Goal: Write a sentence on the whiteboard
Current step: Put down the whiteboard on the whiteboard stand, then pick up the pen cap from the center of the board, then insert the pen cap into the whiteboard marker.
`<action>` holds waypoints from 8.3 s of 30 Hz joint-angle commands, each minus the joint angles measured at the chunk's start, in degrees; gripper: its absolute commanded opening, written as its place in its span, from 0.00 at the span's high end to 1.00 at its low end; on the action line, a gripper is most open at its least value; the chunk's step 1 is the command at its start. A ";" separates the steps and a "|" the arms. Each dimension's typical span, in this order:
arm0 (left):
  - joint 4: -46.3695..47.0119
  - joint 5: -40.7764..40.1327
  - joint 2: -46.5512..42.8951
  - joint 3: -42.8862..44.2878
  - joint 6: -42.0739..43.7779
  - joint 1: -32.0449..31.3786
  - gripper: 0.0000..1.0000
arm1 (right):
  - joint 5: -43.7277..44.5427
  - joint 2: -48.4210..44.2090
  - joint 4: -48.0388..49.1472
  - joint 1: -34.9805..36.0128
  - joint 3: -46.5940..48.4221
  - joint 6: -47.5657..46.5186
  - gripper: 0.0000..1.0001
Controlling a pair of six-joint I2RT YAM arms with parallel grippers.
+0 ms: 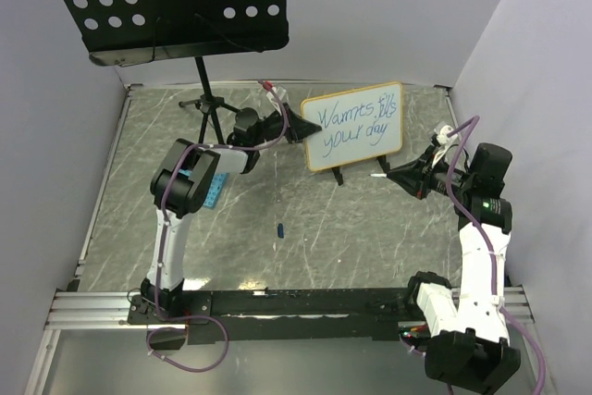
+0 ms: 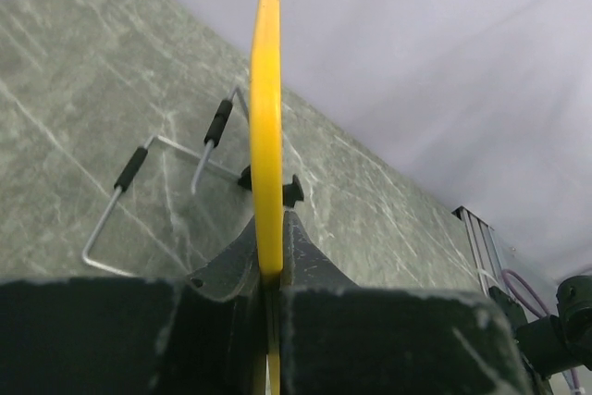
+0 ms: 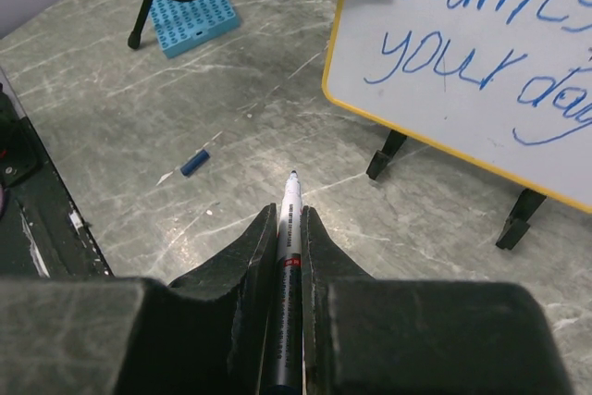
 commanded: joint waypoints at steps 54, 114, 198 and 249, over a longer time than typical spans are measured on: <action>0.44 -18.34 -18.90 -23.19 4.80 -0.70 0.05 | -1.92 -1.25 1.24 -0.35 0.72 -0.81 1.00; -99.06 -71.08 -22.09 -11.34 -8.56 -35.07 0.62 | -2.45 -2.75 1.33 -0.17 -0.07 -0.81 1.00; -21.03 -51.57 -54.16 -54.14 38.55 -41.75 0.99 | -8.25 27.40 -0.43 28.13 0.63 -0.89 1.00; -13.19 -47.61 -53.38 -55.81 39.43 -41.75 0.99 | -6.67 30.56 -0.96 33.14 1.25 -2.04 1.00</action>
